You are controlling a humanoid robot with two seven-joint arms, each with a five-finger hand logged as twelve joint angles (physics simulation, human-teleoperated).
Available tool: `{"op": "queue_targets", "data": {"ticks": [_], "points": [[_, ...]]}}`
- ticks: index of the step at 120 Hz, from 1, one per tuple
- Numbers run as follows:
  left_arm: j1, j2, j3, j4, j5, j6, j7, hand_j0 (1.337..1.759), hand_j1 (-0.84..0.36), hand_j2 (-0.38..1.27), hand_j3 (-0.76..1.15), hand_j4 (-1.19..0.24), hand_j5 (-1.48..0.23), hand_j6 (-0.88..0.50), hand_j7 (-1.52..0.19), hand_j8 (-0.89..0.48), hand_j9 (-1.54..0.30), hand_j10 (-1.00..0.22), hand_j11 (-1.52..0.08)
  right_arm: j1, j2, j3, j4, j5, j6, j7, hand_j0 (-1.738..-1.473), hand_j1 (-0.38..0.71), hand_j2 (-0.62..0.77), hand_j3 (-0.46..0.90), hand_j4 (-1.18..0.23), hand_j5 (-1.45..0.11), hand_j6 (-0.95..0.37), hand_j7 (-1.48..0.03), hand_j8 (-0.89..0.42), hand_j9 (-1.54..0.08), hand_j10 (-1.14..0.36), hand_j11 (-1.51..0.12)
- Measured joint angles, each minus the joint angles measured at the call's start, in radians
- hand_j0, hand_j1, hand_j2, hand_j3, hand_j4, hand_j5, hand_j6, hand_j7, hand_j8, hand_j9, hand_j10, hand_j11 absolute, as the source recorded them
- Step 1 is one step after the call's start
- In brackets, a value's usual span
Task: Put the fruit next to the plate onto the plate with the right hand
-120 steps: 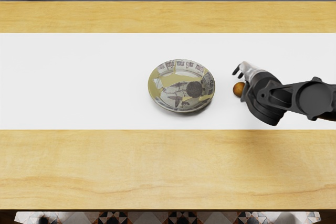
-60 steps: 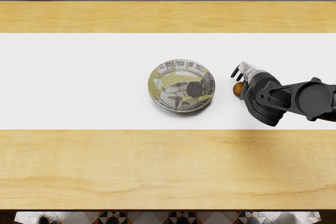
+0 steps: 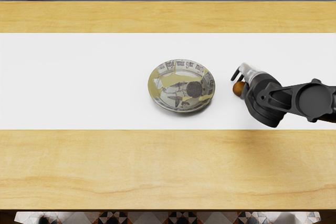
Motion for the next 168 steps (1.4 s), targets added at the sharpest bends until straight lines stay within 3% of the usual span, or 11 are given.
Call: {"op": "queue_targets", "data": {"ticks": [118,168], "points": [[-0.001,0.0,0.0,-0.001,0.0,0.0,0.0,1.658,0.33,0.0,0.0,-0.01,-0.02,-0.01,-0.02,-0.01,-0.02,-0.01,-0.02,-0.001,-0.024,0.004,0.003,0.003,0.006,0.002,-1.656,0.3,0.19,0.0,-0.63,-0.86,-0.46,-0.84,-0.47,-0.86,-0.46,-0.86],[0.0,0.0,0.0,0.0,0.0,0.0,0.0,1.658,0.33,0.0,0.0,-0.01,-0.02,-0.01,-0.02,-0.01,-0.02,-0.01,-0.02,0.009,-0.074,0.02,0.053,0.005,0.007,0.002,-1.655,0.29,0.15,0.0,-0.65,-0.93,-0.42,-0.89,-0.45,-0.92,-0.48,-0.92]]}}
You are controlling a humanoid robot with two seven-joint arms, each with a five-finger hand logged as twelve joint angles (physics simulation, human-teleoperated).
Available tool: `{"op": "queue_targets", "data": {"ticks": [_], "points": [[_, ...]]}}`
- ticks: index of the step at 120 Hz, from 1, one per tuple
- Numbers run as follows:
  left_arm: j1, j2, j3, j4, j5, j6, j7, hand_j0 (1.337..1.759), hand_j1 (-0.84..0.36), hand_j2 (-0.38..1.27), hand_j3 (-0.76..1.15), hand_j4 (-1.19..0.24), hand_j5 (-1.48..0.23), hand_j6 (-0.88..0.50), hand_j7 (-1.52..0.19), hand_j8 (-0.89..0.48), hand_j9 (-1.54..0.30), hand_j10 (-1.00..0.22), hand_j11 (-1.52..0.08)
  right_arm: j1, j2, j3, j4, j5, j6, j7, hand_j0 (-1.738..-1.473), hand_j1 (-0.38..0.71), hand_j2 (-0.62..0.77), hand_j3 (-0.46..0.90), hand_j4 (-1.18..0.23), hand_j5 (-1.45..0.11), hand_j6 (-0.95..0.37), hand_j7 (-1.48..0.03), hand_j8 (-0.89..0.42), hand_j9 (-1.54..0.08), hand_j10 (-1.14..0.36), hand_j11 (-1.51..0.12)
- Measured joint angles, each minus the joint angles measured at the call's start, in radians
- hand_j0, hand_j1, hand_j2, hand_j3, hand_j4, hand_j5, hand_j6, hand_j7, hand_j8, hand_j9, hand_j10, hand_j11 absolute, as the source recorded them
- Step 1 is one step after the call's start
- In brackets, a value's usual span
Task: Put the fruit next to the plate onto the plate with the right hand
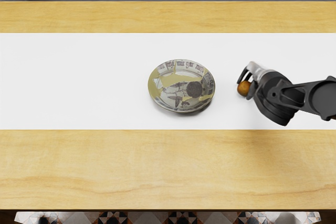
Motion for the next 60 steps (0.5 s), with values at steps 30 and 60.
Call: {"op": "queue_targets", "data": {"ticks": [30,60], "points": [[0.0,0.0,0.0,0.0,0.0,0.0,0.0,1.658,0.33,0.0,0.0,-0.01,-0.02,-0.01,-0.02,-0.01,-0.02,-0.01,-0.02,0.006,-0.038,0.045,0.046,0.001,0.009,-0.001,-1.653,0.3,0.13,0.0,-0.63,-0.96,-0.4,-0.91,-0.43,-0.95,-0.46,-0.94],[0.002,0.0,-0.001,0.0,0.0,0.0,0.0,1.658,0.33,0.0,0.0,-0.01,-0.02,-0.01,-0.02,-0.01,-0.02,-0.01,-0.02,0.018,-0.078,0.121,0.11,0.002,0.031,-0.001,-1.653,0.3,0.14,0.0,-0.62,-0.97,-0.39,-0.92,-0.42,-0.96,-0.46,-0.95]]}}
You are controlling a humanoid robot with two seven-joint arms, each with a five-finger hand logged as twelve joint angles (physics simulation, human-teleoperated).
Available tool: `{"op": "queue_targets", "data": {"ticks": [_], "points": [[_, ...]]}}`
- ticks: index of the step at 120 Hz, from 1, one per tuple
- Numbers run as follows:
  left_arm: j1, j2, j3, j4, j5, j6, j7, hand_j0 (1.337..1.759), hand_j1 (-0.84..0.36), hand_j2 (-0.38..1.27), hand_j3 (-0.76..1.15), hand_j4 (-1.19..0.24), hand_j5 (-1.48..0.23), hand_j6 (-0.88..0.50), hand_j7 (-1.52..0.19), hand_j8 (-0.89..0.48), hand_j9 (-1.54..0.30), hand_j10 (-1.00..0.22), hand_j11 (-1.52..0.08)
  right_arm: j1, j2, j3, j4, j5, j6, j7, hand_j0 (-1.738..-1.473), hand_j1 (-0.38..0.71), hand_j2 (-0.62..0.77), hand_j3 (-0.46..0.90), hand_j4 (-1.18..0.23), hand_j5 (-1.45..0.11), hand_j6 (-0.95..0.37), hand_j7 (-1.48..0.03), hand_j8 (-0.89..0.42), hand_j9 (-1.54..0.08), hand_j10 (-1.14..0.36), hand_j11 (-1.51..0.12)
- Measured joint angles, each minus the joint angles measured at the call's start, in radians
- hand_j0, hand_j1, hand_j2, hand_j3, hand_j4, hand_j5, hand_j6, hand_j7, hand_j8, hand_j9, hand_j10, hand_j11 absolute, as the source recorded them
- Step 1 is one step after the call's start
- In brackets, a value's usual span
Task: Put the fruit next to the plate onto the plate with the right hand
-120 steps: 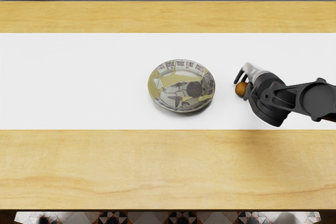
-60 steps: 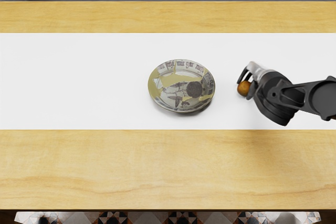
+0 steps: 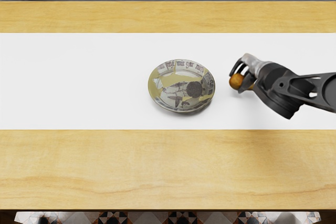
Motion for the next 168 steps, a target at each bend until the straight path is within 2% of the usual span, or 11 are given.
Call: {"op": "queue_targets", "data": {"ticks": [28,53,73,92,101,102,118,130,148,168], "points": [[0.0,0.0,0.0,0.0,0.0,0.0,0.0,1.658,0.33,0.0,0.0,-0.01,-0.02,-0.01,-0.02,-0.01,-0.02,-0.01,-0.02,0.033,-0.053,0.075,0.07,0.002,0.041,0.0,-1.653,0.3,0.16,0.0,-0.63,-0.97,-0.39,-0.93,-0.43,-0.96,-0.47,-0.94],[0.001,0.0,0.0,0.0,0.0,0.0,0.0,1.658,0.33,0.0,0.0,-0.01,-0.02,-0.01,-0.02,-0.01,-0.02,-0.01,-0.02,0.071,-0.065,0.137,0.087,0.018,0.085,0.0,-1.653,0.3,0.15,0.0,-0.61,-0.99,-0.39,-0.94,-0.41,-0.97,-0.46,-0.95],[0.002,0.0,0.0,0.0,0.0,0.0,0.0,1.658,0.33,0.0,0.0,-0.01,-0.02,-0.01,-0.02,-0.01,-0.02,-0.01,-0.02,0.083,-0.035,0.184,0.086,0.026,0.097,0.0,-1.654,0.31,0.2,0.0,-0.62,-1.03,-0.37,-0.97,-0.41,-1.0,-0.44,-0.99],[0.002,0.0,0.001,0.0,0.0,0.0,0.0,1.658,0.33,0.0,0.0,-0.01,-0.02,-0.01,-0.02,-0.01,-0.02,-0.01,-0.02,0.083,0.026,0.214,0.081,0.033,0.097,0.0,-1.656,0.34,0.28,0.0,-0.67,-1.05,-0.37,-0.98,-0.41,-1.02,-0.51,-1.02],[0.002,0.0,0.001,0.0,0.0,0.0,0.0,1.658,0.33,0.0,0.0,-0.01,-0.02,-0.01,-0.02,-0.01,-0.02,-0.01,-0.02,0.083,0.064,0.226,0.069,0.042,0.097,0.0,-1.657,0.34,0.34,0.0,-0.69,-1.05,-0.38,-0.98,-0.42,-1.02,-0.57,-1.02],[0.002,0.0,0.001,0.0,0.0,0.0,0.0,1.658,0.33,0.0,0.0,-0.01,-0.02,-0.01,-0.02,-0.01,-0.02,-0.01,-0.02,0.083,0.068,0.227,0.067,0.043,0.096,0.0,-1.657,0.34,0.34,0.0,-0.69,-1.04,-0.41,-0.99,-0.43,-1.02,-0.59,-1.01],[0.002,0.0,0.0,0.0,0.001,0.0,0.0,1.658,0.33,0.0,0.0,-0.01,-0.02,-0.01,-0.02,-0.01,-0.02,-0.01,-0.02,0.084,0.127,0.241,0.032,0.051,0.097,-0.001,-1.658,0.37,0.41,0.0,-0.71,-1.05,-0.39,-0.99,-0.42,-1.02,-0.66,-1.02],[0.002,0.0,0.0,0.0,0.001,0.0,0.0,1.658,0.33,0.0,0.0,-0.01,-0.02,-0.01,-0.02,-0.01,-0.02,-0.01,-0.02,0.084,0.159,0.247,0.004,0.051,0.099,-0.001,-1.658,0.38,0.42,0.0,-0.72,-1.05,-0.4,-0.99,-0.43,-1.02,-0.69,-1.02],[0.002,0.0,0.001,0.0,0.001,0.0,0.0,1.658,0.33,0.0,0.0,-0.01,-0.02,-0.01,-0.02,-0.01,-0.02,-0.01,-0.02,0.08,0.192,0.252,-0.031,0.048,0.1,0.0,-1.658,0.36,0.47,0.0,-0.74,-1.03,-0.48,-0.99,-0.54,-1.01,-0.73,-1.01],[0.002,0.0,0.001,0.0,0.0,0.0,0.0,1.658,0.33,0.0,0.0,-0.01,-0.02,-0.01,-0.02,-0.01,-0.02,-0.01,-0.02,0.072,0.226,0.253,-0.083,0.048,0.108,0.0,-1.658,0.36,0.5,0.0,-0.74,-1.02,-0.5,-0.99,-0.56,-1.01,-0.73,-1.01]]}}
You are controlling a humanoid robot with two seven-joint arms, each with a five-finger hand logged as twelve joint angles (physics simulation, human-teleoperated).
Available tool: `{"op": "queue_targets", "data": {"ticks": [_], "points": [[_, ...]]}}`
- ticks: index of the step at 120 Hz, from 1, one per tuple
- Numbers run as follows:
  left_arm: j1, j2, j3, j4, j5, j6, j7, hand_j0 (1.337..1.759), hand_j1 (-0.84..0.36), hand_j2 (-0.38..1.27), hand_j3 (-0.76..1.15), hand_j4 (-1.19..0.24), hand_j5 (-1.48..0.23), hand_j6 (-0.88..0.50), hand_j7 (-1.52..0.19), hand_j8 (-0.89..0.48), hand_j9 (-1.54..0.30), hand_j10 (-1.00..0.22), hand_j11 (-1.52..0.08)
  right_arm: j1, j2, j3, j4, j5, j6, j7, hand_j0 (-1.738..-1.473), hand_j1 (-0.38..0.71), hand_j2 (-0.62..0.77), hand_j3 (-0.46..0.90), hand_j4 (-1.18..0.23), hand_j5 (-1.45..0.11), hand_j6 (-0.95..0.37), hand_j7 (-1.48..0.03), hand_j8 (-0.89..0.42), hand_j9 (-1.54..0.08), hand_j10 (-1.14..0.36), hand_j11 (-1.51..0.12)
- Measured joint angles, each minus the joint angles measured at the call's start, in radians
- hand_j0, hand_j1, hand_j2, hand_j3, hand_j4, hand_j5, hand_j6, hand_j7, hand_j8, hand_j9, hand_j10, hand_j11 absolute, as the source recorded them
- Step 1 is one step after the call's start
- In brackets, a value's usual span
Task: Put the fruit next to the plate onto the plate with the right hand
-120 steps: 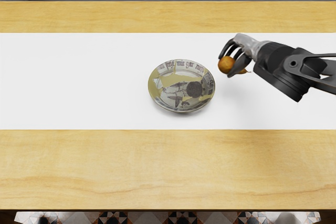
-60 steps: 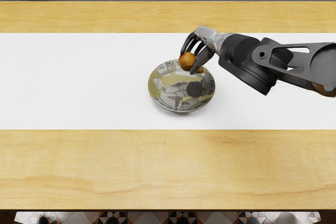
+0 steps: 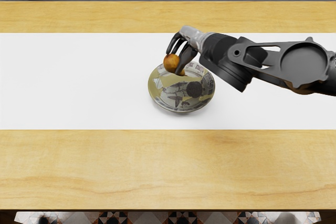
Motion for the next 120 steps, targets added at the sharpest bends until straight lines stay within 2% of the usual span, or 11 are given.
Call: {"op": "queue_targets", "data": {"ticks": [10,18,28,40,64,73,86,92,107,120], "points": [[0.0,0.0,0.0,0.0,0.0,0.0,0.0,1.658,0.33,0.0,0.0,-0.01,-0.02,-0.01,-0.02,-0.01,-0.02,-0.01,-0.02,0.005,0.023,0.0,-0.028,0.009,0.017,-0.001,-1.658,0.15,0.33,0.0,-0.51,-0.7,-0.35,-0.68,-0.39,-0.7,-0.51,-0.7],[0.0,0.0,0.0,0.0,0.0,0.0,0.0,1.658,0.33,0.0,0.0,-0.01,-0.02,-0.01,-0.02,-0.01,-0.02,-0.01,-0.02,0.008,0.035,0.0,-0.04,0.017,0.023,-0.001,-1.658,0.01,0.24,0.0,-0.37,-0.51,-0.25,-0.49,-0.28,-0.5,-0.37,-0.5],[0.0,0.0,0.0,0.0,0.0,0.0,0.0,1.658,0.33,0.0,0.0,-0.01,-0.02,-0.01,-0.02,-0.01,-0.02,-0.01,-0.02,0.013,0.042,0.0,-0.047,0.022,0.028,-0.001,-1.658,-0.11,0.16,0.0,-0.25,-0.34,-0.17,-0.33,-0.19,-0.33,-0.24,-0.34],[0.0,0.0,0.0,0.0,0.0,0.0,0.0,1.658,0.33,0.0,0.0,-0.01,-0.02,-0.01,-0.02,-0.01,-0.02,-0.01,-0.02,0.016,0.046,0.002,-0.046,0.027,0.033,-0.001,-1.658,-0.2,0.1,0.0,-0.15,-0.21,-0.1,-0.2,-0.12,-0.2,-0.15,-0.21],[0.0,0.0,0.0,0.0,0.0,0.0,0.0,1.658,0.33,0.0,0.0,-0.01,-0.02,-0.01,-0.02,-0.01,-0.02,-0.01,-0.02,0.014,0.036,0.037,-0.012,0.118,0.032,-0.001,-1.658,-0.29,0.04,0.0,-0.06,-0.08,-0.04,-0.08,-0.04,-0.08,-0.06,-0.08],[0.001,0.0,0.0,0.0,0.0,0.0,0.0,1.658,0.33,0.0,0.0,-0.01,-0.02,-0.01,-0.02,-0.01,-0.02,-0.01,-0.02,-0.001,0.026,0.091,0.026,0.141,0.034,-0.001,-1.658,-0.31,0.03,0.0,-0.04,-0.05,-0.03,-0.05,-0.03,-0.05,-0.04,-0.05],[0.002,0.0,0.0,0.0,0.0,0.0,0.0,1.658,0.33,0.0,0.0,-0.01,-0.02,-0.01,-0.02,-0.01,-0.02,-0.01,-0.02,-0.028,0.018,0.2,0.12,0.192,0.059,-0.001,-1.658,-0.33,0.02,0.0,-0.02,-0.03,-0.02,-0.03,-0.02,-0.03,-0.02,-0.03],[0.002,0.0,0.0,0.0,0.0,0.0,0.0,1.658,0.33,0.0,0.0,-0.01,-0.02,-0.01,-0.02,-0.01,-0.02,-0.01,-0.02,-0.071,0.017,0.272,0.147,0.234,0.126,-0.001,-1.658,-0.33,0.01,0.0,-0.02,-0.02,-0.01,-0.02,-0.01,-0.02,-0.02,-0.02],[0.002,0.0,0.0,0.0,0.0,0.0,0.0,1.658,0.33,0.0,0.0,-0.01,-0.02,-0.01,-0.02,-0.01,-0.02,-0.01,-0.02,-0.251,0.002,0.489,0.187,0.339,0.399,-0.001,-1.658,-0.34,0.01,0.0,-0.01,-0.01,-0.01,-0.01,-0.01,-0.01,-0.01,-0.01],[0.002,0.0,0.0,0.0,0.0,0.0,0.0,1.658,0.33,0.0,0.0,-0.01,-0.02,-0.01,-0.02,-0.01,-0.02,-0.01,-0.02,-0.323,-0.066,0.571,0.202,0.469,0.605,-0.001,-1.658,-0.34,0.0,0.0,-0.01,-0.01,0.0,-0.01,-0.01,-0.01,-0.01,-0.01]]}}
